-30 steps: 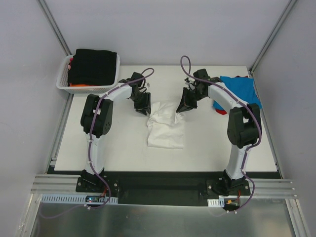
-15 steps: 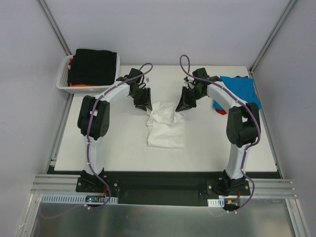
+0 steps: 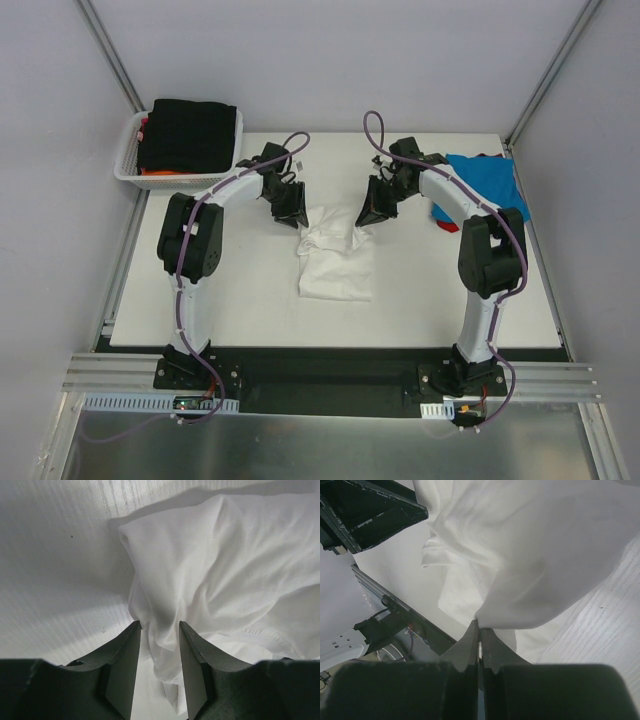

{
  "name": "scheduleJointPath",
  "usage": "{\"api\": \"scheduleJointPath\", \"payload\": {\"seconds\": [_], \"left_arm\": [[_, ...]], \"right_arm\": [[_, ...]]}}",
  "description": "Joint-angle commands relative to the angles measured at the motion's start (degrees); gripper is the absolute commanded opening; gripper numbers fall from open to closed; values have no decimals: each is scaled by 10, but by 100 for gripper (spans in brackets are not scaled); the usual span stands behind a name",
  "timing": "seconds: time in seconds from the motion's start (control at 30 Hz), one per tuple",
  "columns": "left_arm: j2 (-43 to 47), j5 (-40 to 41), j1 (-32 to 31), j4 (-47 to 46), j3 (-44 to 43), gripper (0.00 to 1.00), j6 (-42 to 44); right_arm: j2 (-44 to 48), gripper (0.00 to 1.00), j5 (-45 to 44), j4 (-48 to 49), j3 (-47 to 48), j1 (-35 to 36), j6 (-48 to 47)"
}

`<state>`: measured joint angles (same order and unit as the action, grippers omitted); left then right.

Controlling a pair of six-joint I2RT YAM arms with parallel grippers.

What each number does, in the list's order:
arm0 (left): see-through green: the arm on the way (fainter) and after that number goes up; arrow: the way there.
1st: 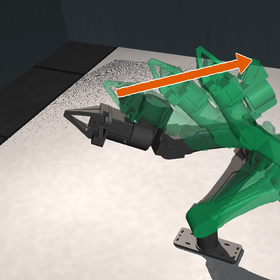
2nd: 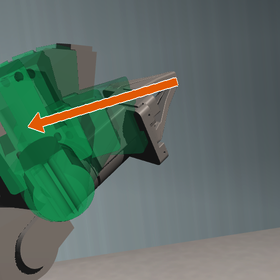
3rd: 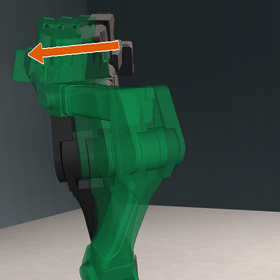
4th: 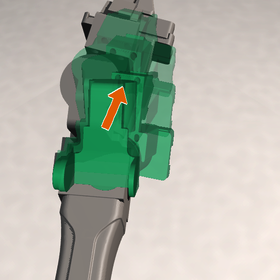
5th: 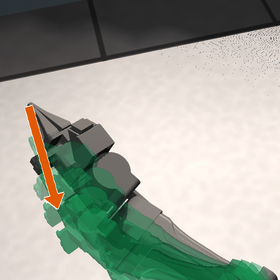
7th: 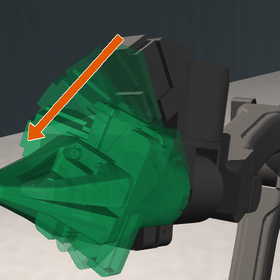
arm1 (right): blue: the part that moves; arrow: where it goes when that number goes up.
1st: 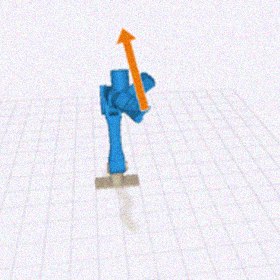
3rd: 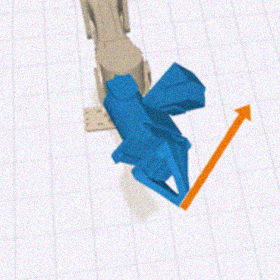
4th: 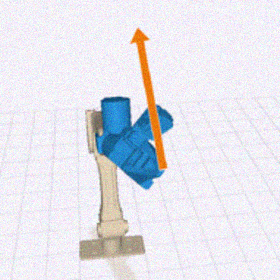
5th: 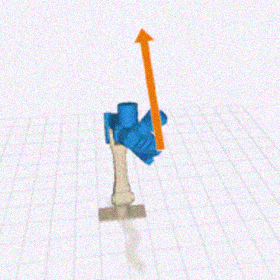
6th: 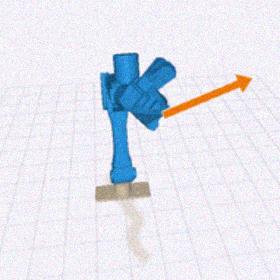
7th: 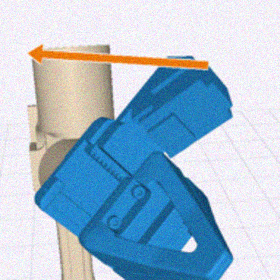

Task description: Fold and stack the t-shirts

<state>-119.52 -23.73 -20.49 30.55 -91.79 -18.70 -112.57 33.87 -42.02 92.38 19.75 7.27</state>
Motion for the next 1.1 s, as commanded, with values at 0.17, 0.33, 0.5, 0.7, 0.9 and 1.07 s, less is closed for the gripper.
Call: {"api": "scheduleJointPath", "payload": {"seconds": [0.17,0.33,0.5,0.7,0.9,1.07], "left_arm": [[-3,-16,7,-15,25,36,1],[-8,-13,8,-14,27,36,2],[-10,-7,8,-14,26,36,7],[-18,38,8,-10,23,36,13],[-27,47,8,-6,25,36,13],[-40,15,8,-8,13,36,4]], "right_arm": [[-4,1,5,-11,29,4,-1],[-7,1,6,-12,35,4,1],[-9,1,7,-14,37,5,-1],[-9,1,8,-20,39,4,-7],[-10,1,8,-27,40,4,-11],[-12,1,8,-36,47,4,-16]]}}
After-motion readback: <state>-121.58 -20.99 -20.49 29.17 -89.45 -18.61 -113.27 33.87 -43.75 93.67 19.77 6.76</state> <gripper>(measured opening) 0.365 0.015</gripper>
